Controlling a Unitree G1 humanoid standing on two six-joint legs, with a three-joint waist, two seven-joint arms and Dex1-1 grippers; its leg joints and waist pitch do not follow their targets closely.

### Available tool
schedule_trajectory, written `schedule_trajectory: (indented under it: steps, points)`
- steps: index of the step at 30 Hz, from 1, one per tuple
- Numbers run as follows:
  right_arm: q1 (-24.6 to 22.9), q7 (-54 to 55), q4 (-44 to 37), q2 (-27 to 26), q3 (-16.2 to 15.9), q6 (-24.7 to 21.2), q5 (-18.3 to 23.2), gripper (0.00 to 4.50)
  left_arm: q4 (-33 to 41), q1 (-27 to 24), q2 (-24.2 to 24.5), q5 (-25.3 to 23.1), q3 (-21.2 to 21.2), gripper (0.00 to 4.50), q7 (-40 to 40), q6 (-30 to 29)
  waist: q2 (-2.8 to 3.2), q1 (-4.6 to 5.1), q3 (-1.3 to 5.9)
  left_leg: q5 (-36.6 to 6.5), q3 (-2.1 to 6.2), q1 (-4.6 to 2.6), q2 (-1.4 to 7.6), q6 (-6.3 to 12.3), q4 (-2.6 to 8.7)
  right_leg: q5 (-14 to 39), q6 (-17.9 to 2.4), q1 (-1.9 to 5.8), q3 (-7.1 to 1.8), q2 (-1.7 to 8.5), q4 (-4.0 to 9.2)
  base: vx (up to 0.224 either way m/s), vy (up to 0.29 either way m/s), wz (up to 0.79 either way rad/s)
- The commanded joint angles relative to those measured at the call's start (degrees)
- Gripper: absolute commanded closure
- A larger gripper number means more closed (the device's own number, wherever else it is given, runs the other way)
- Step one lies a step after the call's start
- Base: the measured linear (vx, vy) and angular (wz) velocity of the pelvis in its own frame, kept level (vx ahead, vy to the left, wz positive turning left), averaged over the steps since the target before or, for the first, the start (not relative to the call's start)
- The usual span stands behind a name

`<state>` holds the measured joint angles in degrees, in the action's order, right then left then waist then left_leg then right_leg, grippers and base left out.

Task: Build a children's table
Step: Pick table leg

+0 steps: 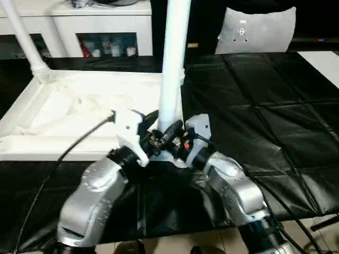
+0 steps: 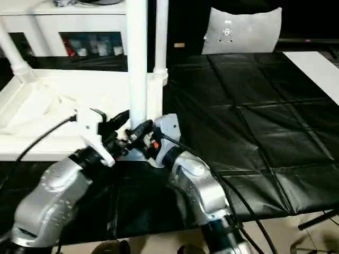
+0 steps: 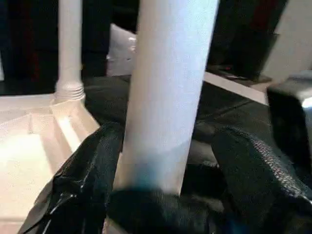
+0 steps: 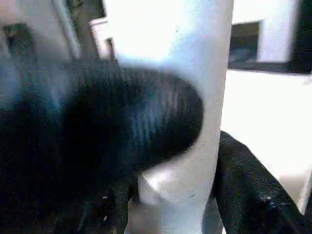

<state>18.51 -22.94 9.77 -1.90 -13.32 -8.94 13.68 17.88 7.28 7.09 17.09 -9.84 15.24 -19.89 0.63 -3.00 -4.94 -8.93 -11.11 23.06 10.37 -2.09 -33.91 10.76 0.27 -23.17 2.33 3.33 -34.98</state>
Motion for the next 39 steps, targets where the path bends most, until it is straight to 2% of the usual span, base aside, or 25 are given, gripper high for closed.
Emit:
schedule_trajectory:
  steps: [1,4,7,8,13,22,30,39]
  points:
    - [1.2,1.5,1.9,-1.2,0.2,2.7,-1.2,2.55,-1.6,0.3,-1.1,-2.9,-1.1,1.46,-2.4,2.3,0.31,0.17,3.47,-20.2,1.88,-1.56,2.68,-2.44,4.65,17.7,-6.1,1.27,-2.69,4.01,5.18,0.000,0.000,0.00]
    - [1.7,2.3,3.8,-2.3,-0.2,5.0,-2.2,2.55,-3.9,1.1,-2.0,-5.6,-1.6,1.82,-4.8,3.8,0.27,0.27,3.57,-19.4,1.82,-1.55,2.79,-2.01,4.61,15.8,-6.6,1.48,-2.67,3.89,5.00,0.000,0.000,0.00]
    - [2.2,1.3,5.4,-2.9,-0.9,6.3,-2.8,2.55,-6.3,2.3,-2.7,-7.1,-1.3,1.92,-6.1,5.2,0.38,0.36,3.66,-19.2,1.86,-1.63,2.79,-1.88,4.62,14.8,-7.2,1.61,-2.65,3.91,4.79,0.000,0.000,0.00]
    - [2.3,1.1,5.5,-2.9,-1.0,6.5,-2.9,2.55,-6.5,2.5,-2.8,-7.1,-1.1,2.27,-6.1,5.3,0.44,0.36,3.58,-19.3,1.86,-1.63,2.80,-1.84,4.66,14.8,-7.3,1.53,-2.63,3.88,4.85,0.000,0.000,0.00]
    - [2.3,0.9,6.9,-3.3,-0.9,9.1,-3.9,2.55,-7.3,3.1,-3.4,-7.6,-0.2,2.50,-5.9,6.8,0.34,0.36,3.74,-18.9,1.73,-1.60,2.81,-1.55,4.53,13.9,-8.1,1.69,-2.69,3.98,4.73,0.000,0.000,0.00]
    - [2.5,0.0,8.3,-3.3,-1.0,11.0,-4.5,2.55,-8.9,3.5,-3.1,-8.3,0.3,2.52,-5.8,7.8,0.37,0.48,3.68,-20.2,1.75,-1.70,2.88,-1.53,4.62,15.6,-8.1,1.55,-2.66,3.98,4.86,0.000,0.000,0.00]
    - [2.3,-0.4,9.0,-2.8,-1.3,12.3,-5.6,2.55,-9.1,4.2,-3.4,-8.1,1.3,2.52,-6.3,8.3,0.37,0.48,3.75,-19.5,1.72,-1.62,2.86,-1.25,4.56,14.3,-8.6,1.68,-2.67,3.99,4.71,0.000,0.000,0.00]
    - [2.6,-0.3,9.3,-2.6,-0.7,12.2,-6.1,2.55,-8.5,4.7,-3.5,-7.3,1.9,2.52,-6.0,8.4,0.37,0.50,3.67,-19.8,1.74,-1.66,2.85,-1.17,4.56,15.4,-8.3,1.58,-2.66,3.98,4.82,0.000,0.000,0.00]
